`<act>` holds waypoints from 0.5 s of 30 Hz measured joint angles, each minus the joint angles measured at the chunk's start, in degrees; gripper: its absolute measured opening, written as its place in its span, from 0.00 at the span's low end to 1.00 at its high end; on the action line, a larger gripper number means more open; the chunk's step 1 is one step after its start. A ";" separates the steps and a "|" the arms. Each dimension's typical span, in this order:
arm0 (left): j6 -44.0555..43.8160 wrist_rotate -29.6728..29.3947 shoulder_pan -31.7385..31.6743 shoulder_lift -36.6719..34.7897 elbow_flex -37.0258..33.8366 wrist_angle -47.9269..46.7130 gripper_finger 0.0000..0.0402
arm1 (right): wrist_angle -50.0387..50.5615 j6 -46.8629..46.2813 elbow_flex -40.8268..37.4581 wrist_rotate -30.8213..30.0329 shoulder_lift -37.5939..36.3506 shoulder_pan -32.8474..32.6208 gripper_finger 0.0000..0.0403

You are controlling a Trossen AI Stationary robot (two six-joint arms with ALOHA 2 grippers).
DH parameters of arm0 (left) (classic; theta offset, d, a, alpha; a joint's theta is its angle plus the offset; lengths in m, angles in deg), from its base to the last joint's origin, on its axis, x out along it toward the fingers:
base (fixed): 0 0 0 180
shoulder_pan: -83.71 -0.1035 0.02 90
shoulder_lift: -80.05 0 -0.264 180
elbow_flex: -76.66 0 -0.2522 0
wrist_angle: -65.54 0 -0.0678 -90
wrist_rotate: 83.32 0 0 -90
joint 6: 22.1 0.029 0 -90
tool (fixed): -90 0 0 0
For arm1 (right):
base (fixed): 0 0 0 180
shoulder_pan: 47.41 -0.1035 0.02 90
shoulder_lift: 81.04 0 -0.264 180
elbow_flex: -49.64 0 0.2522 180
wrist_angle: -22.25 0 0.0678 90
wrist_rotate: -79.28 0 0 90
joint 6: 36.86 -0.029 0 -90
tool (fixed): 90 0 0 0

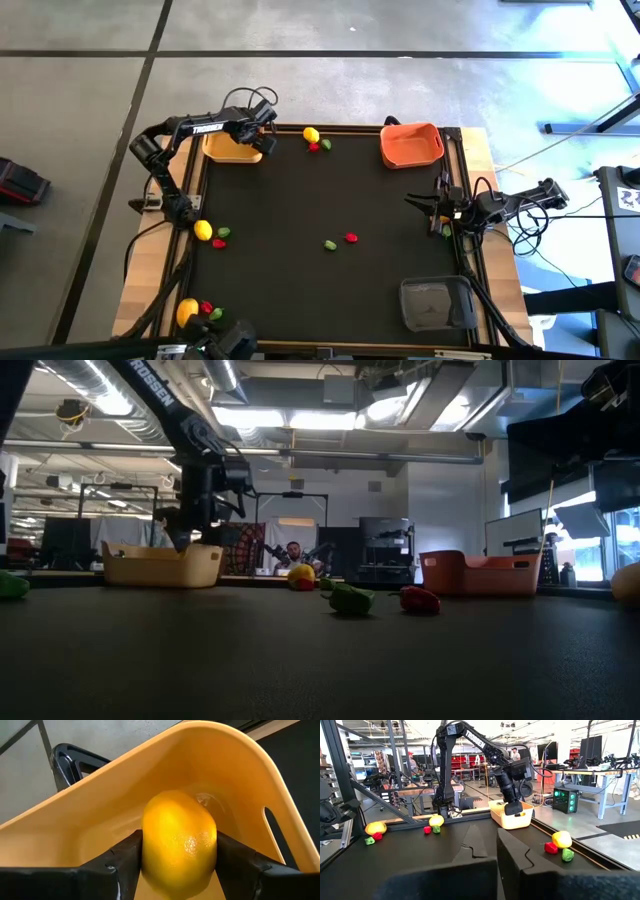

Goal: Sort produce into baskets
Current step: Put the lemon into the yellow bin, then put the green chili pepper into the orange bin

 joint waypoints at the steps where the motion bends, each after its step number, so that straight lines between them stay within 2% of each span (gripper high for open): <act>1: 0.00 0.00 -0.08 0.00 0.00 0.02 0.55 | 0.00 0.00 0.00 0.00 0.00 0.00 0.00; 8: 0.00 0.00 -0.50 -0.07 0.00 -0.07 0.65 | -0.01 0.00 0.00 0.00 0.00 -0.01 0.00; 15: 1.24 0.00 -0.37 -1.45 0.01 -0.28 0.66 | -0.03 0.00 0.00 0.00 0.00 0.01 0.00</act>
